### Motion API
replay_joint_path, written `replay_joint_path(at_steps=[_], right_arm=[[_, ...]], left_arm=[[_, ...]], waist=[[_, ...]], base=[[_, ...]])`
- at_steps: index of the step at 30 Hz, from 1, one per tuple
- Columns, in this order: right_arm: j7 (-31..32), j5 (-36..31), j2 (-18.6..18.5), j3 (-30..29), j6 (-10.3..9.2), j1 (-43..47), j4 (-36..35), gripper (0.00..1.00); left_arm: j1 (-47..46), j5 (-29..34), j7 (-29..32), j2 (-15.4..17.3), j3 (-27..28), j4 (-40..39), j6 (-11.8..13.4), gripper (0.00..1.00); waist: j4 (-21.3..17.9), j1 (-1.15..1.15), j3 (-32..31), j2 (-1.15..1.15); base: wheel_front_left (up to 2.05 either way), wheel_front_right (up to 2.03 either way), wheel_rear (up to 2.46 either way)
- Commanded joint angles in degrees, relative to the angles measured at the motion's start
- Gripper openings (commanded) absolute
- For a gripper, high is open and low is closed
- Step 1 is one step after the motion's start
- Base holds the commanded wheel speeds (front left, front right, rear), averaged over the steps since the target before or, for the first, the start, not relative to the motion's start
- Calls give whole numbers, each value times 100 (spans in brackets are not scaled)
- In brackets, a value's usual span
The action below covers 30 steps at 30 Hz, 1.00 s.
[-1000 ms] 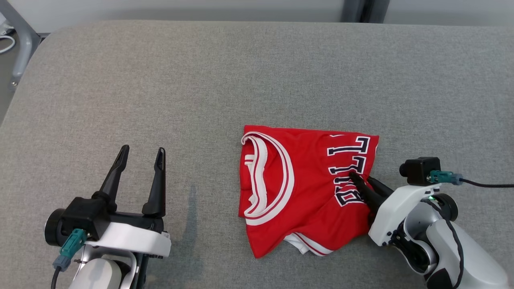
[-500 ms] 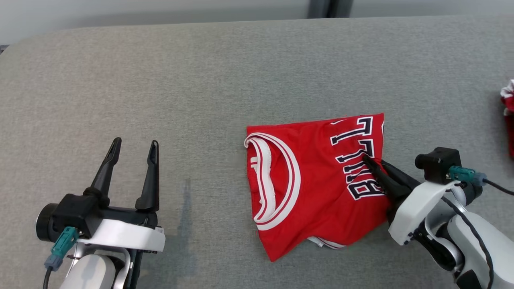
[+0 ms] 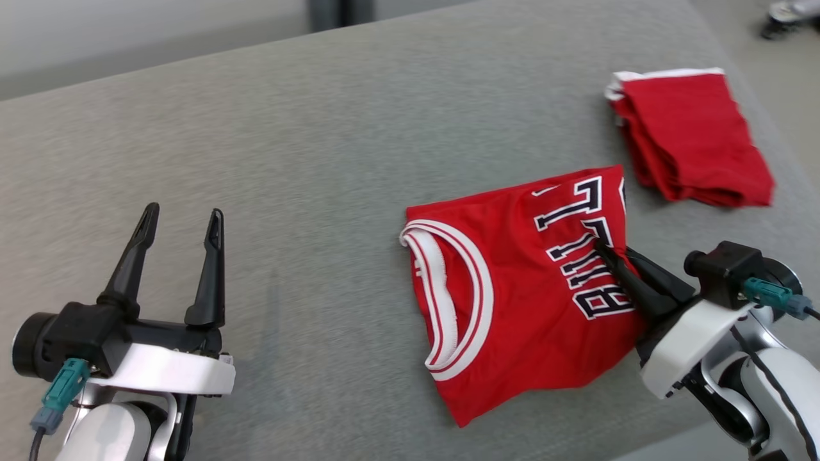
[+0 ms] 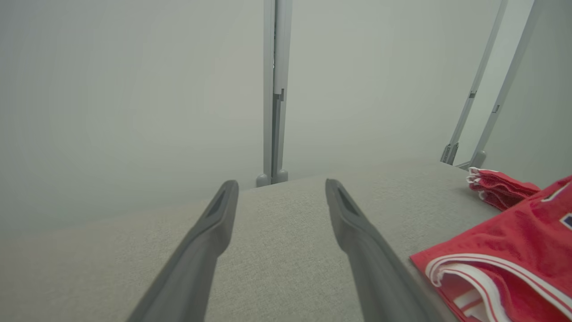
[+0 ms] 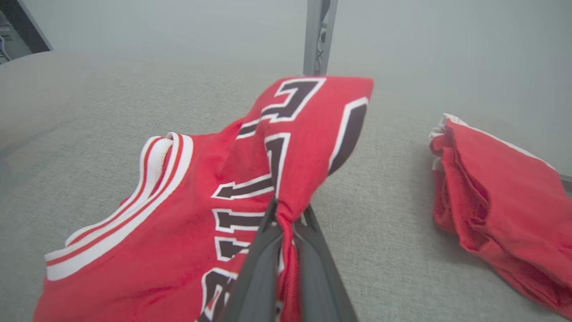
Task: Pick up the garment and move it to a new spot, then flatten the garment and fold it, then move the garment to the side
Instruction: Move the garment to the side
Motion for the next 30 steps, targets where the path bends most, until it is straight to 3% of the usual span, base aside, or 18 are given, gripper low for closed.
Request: replay_joint_path(at_steps=[1, 5, 11, 22, 30], right_arm=[[-2, -18, 31, 19, -5, -147, -58, 0], [-69, 98, 92, 110, -5, -618, -3, 0], [-275, 305, 8, 161, -5, -1544, 495, 0], [-1125, 1104, -581, -288, -5, -2552, 2213, 0], [-1398, 1764, -532, -791, -5, -3141, 3705, 0]], left_arm=[[-97, 50, 44, 80, 18, -72, 10, 100], [-232, 101, 188, 150, -25, -185, -6, 100], [-483, 197, 323, 232, -93, -305, -48, 100], [-849, 338, 527, 416, -232, -457, -175, 100], [-1292, 455, 666, 469, -397, -546, -329, 100]], waist=[[-570, 0, 138, 0], [-807, 0, 305, 0], [-841, 0, 576, 0], [-639, 0, 1231, 0], [-341, 0, 1796, 0]], base=[[0, 0, 0], [0, 0, 0], [0, 0, 0], [0, 0, 0], [0, 0, 0]])
